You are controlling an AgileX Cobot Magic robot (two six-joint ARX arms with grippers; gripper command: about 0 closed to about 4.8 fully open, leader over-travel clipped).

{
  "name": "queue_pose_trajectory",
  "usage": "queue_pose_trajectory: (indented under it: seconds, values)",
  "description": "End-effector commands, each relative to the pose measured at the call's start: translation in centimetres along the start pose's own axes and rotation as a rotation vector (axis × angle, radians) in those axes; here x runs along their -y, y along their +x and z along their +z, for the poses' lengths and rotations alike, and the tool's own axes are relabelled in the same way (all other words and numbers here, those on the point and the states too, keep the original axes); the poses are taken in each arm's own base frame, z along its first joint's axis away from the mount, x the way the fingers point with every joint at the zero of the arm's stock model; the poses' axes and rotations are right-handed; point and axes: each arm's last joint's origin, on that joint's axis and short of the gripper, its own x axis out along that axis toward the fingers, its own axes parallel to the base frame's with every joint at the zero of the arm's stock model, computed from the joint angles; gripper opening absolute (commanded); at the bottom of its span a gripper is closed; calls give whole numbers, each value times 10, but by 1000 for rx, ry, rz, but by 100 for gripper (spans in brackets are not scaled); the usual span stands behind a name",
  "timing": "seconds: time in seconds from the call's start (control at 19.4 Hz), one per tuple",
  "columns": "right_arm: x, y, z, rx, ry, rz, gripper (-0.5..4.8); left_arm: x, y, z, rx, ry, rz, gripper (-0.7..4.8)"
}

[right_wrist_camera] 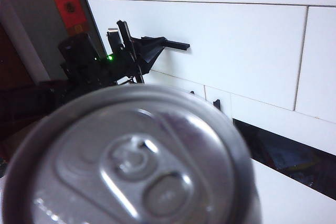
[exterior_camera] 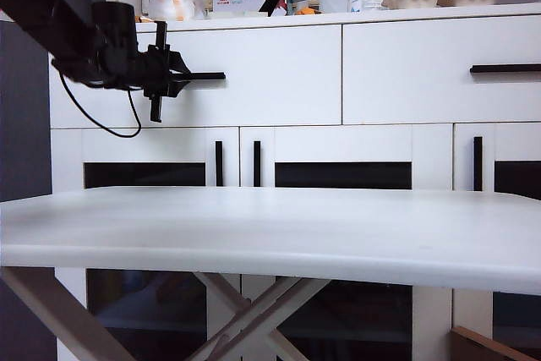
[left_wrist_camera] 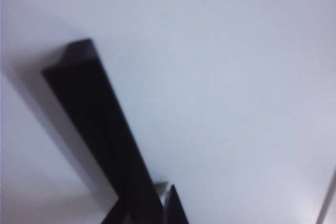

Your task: Pick up a can of beer from the white table, open the left drawer, place the beer inside the drawer, and finally close the drawer.

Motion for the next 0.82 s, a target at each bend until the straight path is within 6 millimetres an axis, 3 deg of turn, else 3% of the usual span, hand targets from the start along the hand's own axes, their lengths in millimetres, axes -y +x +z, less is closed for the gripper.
queue_pose_trajectory:
  seconds: [0.05,0.26,0.62,0.82]
  values:
    - [-4,-5,11,82,-27,17,144,12,-9,1,88,79,-232,-8]
    - [-4,-5,11,80,-27,17,144,-14,-34,-11,128,6,-367,-6]
    - [-4,-5,11,74,-24,16,144,-12,-59,-17,108,-5,-311,-7]
    - [-4,-5,11,75,-25,16,144,-21,-86,-25,115,-19,-254,-7]
